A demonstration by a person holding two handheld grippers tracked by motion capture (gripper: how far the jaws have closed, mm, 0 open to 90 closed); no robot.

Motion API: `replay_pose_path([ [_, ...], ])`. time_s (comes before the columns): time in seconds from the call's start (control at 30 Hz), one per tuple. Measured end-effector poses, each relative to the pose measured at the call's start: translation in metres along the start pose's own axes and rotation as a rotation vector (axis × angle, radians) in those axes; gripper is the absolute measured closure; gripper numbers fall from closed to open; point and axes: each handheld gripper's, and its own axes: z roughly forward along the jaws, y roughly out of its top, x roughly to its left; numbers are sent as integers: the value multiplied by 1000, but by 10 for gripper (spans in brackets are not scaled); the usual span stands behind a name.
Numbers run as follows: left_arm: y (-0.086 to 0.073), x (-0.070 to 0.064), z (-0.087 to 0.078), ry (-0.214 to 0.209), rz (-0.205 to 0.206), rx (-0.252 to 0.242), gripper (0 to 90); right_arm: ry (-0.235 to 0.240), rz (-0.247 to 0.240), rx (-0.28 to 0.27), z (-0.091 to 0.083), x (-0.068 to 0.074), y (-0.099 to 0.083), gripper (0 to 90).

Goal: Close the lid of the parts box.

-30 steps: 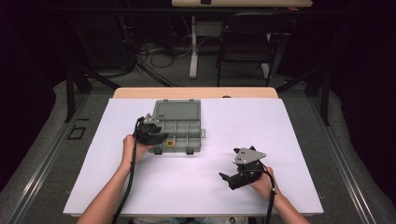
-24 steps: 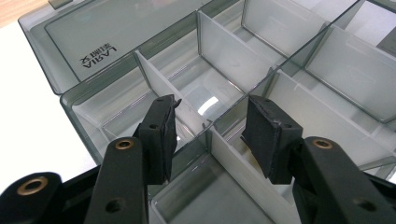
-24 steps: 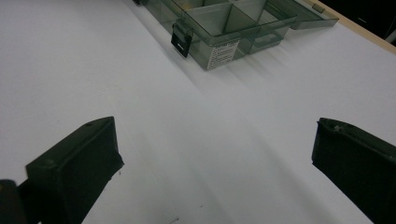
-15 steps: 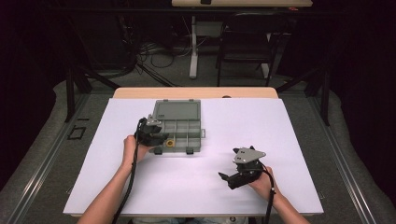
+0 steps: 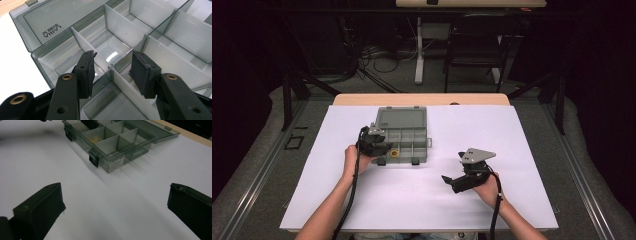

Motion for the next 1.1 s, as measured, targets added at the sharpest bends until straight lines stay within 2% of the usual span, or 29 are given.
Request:
replay_pose_path([
  [0.53, -1, -1, 1, 8, 18, -9, 548, 11, -4, 17, 39, -23, 40, 0],
  [0.7, -1, -1, 1, 6, 21, -10, 549, 9, -13, 32, 46, -30, 46, 0],
  [1.1, -2, 0, 1, 4, 23, -10, 550, -2, 21, 44, 65, -49, 58, 0],
])
